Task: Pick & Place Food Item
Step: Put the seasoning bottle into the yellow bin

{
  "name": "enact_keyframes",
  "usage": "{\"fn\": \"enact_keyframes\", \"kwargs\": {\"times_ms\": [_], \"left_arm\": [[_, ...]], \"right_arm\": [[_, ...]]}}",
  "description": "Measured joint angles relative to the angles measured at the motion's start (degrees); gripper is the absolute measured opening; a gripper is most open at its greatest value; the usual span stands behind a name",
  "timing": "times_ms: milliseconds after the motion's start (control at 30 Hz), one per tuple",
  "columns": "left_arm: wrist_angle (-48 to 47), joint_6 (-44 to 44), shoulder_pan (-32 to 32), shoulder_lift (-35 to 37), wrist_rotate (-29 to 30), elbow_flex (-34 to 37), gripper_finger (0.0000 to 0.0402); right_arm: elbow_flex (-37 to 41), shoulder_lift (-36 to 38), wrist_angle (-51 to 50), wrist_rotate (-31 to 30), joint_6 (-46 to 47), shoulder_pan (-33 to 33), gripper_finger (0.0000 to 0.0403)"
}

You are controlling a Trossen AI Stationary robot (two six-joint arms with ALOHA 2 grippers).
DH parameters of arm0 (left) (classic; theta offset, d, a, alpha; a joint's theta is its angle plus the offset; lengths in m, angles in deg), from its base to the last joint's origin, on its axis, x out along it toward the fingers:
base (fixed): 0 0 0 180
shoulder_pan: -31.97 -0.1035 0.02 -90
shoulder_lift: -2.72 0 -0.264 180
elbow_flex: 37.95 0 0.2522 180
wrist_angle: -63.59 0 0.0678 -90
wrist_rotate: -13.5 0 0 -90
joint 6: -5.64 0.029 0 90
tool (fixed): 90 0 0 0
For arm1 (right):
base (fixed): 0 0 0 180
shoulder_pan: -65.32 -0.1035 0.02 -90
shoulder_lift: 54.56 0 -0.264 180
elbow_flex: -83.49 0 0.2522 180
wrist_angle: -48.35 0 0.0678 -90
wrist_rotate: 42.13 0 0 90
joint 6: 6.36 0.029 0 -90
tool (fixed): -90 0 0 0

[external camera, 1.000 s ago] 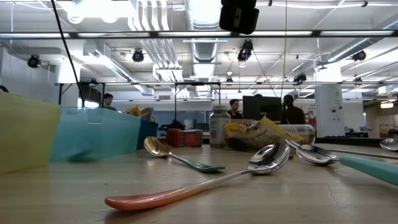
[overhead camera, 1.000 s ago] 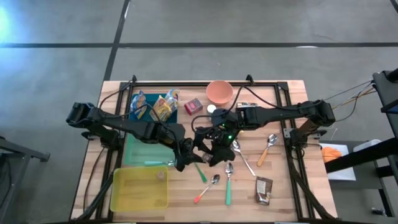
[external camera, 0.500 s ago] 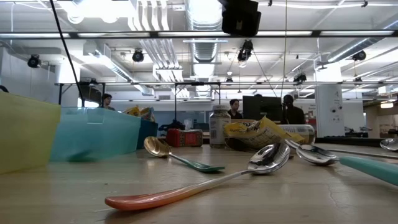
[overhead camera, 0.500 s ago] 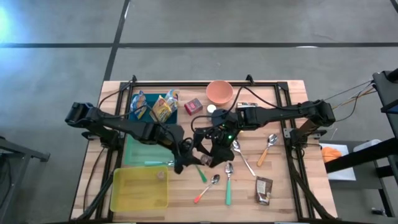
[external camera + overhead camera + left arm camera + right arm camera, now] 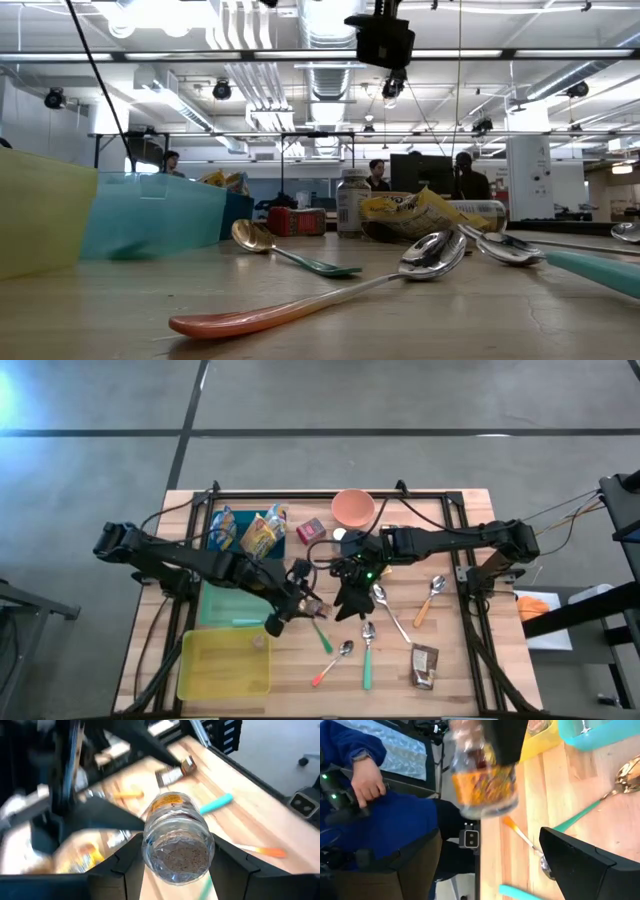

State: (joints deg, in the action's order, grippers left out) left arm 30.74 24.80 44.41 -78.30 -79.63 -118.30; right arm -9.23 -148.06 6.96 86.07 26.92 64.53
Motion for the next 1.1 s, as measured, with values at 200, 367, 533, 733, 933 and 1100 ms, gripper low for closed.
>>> {"fn": "enact_keyframes", "kwargs": {"times_ms": [200,367,533,733,933,1100], "left_arm": [[-12.91,-9.36,1.67,3.54,1.49,-0.04,0.0179],[-25.06,-16.99,3.58,5.43,3.17,-1.34,0.0179],[-37.96,-23.82,6.57,5.45,3.36,-3.05,0.0179],[-46.16,-30.88,11.69,5.45,3.47,-3.21,0.0179],[-47.19,-37.33,17.06,5.45,3.45,-2.75,0.0179],[-47.63,-43.45,20.88,5.45,3.36,-0.48,0.0179]], "right_arm": [[0.00,0.00,-0.97,-3.79,-1.19,0.13,0.0331],[0.00,0.02,-0.94,-3.95,-1.68,0.12,0.0331],[0.00,0.04,-0.92,-4.31,-1.34,0.10,0.0331],[0.00,0.06,-0.91,-6.93,-0.68,0.08,0.0331],[0.00,0.07,-0.90,-6.96,-0.68,0.08,0.0331],[0.00,0.04,-0.90,-6.94,-0.68,0.07,0.0331]]}}
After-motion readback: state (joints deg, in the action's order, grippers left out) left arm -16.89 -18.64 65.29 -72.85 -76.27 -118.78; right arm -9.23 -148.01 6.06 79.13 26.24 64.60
